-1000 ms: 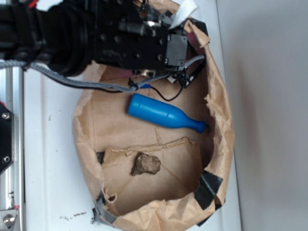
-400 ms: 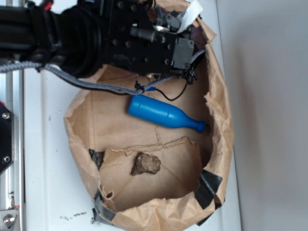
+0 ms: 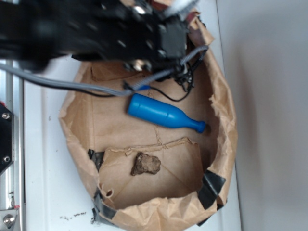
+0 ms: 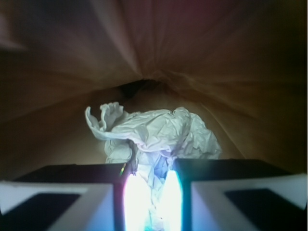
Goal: Grab the white paper.
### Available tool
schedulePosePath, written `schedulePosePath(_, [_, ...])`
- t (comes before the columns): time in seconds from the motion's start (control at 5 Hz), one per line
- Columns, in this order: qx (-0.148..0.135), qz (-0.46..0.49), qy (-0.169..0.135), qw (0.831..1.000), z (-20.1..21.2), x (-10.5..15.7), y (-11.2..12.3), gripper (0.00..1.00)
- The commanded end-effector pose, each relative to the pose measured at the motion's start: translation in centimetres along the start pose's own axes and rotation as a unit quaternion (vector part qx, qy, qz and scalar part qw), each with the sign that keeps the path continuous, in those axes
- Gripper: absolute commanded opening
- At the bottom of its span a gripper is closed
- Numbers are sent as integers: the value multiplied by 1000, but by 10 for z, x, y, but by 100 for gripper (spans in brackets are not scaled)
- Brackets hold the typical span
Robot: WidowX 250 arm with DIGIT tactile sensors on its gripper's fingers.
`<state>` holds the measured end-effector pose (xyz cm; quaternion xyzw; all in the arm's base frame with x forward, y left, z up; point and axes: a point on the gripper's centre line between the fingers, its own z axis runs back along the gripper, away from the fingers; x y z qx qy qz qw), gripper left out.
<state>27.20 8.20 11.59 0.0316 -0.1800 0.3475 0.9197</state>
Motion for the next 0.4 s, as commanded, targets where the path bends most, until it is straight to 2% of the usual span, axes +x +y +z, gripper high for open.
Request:
schedulePosePath(0.0, [-74, -16, -2, 997, 64, 1, 22, 0])
schedulePosePath(0.2, [-62, -26, -4, 998, 68, -4, 28, 0])
